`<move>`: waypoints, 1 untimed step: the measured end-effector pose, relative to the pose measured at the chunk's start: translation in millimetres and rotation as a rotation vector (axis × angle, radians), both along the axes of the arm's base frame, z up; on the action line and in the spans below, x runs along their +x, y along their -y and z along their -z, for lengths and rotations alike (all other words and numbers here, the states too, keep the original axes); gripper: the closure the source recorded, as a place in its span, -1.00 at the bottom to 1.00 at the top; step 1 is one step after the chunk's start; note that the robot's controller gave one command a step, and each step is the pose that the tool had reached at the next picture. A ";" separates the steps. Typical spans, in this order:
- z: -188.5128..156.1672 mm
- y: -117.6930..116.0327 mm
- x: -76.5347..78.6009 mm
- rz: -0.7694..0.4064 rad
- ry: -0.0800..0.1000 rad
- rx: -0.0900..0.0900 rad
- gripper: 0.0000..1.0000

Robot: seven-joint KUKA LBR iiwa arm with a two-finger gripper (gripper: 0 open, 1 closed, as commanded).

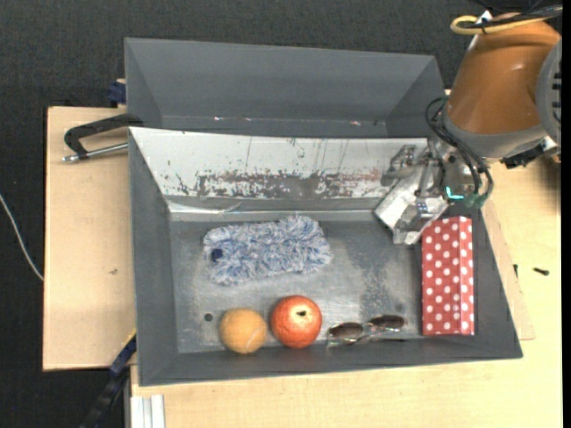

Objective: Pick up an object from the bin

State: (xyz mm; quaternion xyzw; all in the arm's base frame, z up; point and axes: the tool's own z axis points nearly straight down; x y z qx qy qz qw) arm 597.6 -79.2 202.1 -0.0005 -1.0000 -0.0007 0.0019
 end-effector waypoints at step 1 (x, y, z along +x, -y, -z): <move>-4.1 -0.2 1.7 -0.001 0.008 -0.001 -1.00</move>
Offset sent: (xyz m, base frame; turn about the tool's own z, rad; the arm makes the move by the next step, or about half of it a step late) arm -0.0159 0.0675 -0.0421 -0.1011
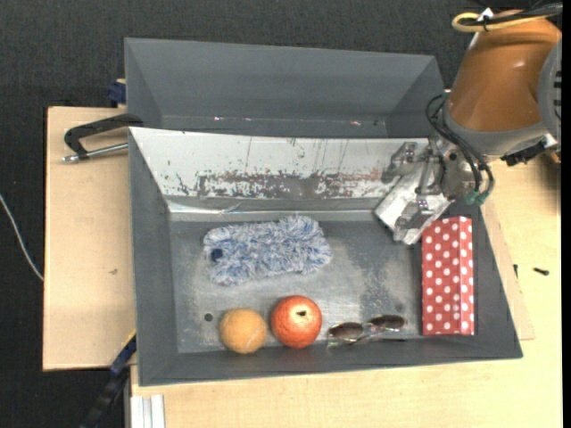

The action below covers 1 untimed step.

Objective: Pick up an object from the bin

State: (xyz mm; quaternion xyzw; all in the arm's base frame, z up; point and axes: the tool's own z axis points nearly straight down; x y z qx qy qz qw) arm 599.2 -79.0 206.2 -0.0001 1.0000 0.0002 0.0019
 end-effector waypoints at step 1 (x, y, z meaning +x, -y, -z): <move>28.4 -42.0 -10.4 -0.062 0.001 -0.001 -1.00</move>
Offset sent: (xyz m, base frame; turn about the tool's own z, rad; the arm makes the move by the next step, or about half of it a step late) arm -0.0592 0.0673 -0.0039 -0.3465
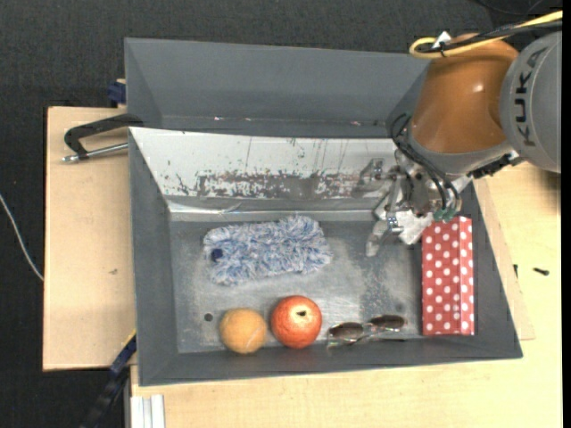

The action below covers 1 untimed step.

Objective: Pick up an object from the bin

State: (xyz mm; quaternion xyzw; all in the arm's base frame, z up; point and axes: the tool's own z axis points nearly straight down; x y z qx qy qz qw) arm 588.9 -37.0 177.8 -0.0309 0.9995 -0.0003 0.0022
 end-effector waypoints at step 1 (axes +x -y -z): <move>-9.4 -23.6 -31.1 -0.214 -0.007 0.003 -1.00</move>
Offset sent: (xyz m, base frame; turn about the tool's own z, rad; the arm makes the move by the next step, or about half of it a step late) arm 0.0046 0.0452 -0.1074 0.0116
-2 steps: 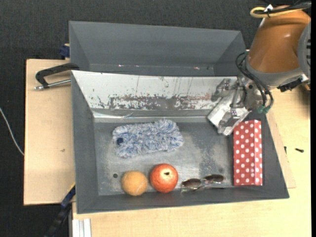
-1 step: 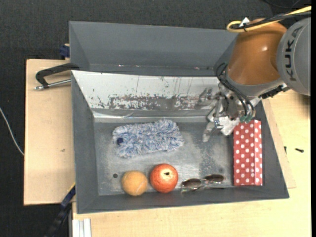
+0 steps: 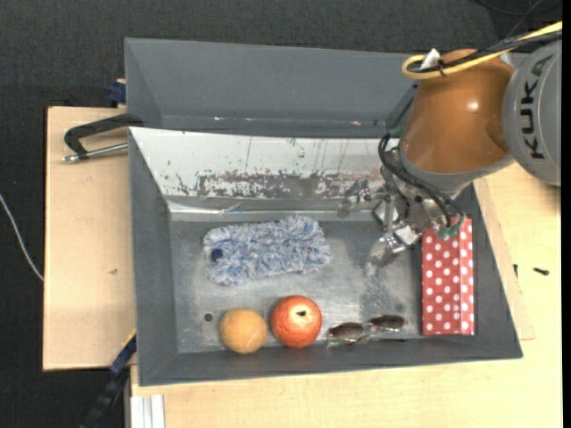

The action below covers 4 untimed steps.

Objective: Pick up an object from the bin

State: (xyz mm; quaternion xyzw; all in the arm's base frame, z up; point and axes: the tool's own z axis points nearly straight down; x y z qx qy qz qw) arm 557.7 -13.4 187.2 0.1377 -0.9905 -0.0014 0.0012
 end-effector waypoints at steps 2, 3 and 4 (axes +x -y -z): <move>57.8 -57.4 9.1 0.091 0.003 -0.001 -1.00; 110.7 -51.3 45.8 -0.126 0.018 0.001 1.00; 110.7 -51.4 45.8 -0.126 0.018 0.001 1.00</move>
Offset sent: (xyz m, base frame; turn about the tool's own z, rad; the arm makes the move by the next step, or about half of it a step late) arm 0.0061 0.0805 -0.0578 0.0157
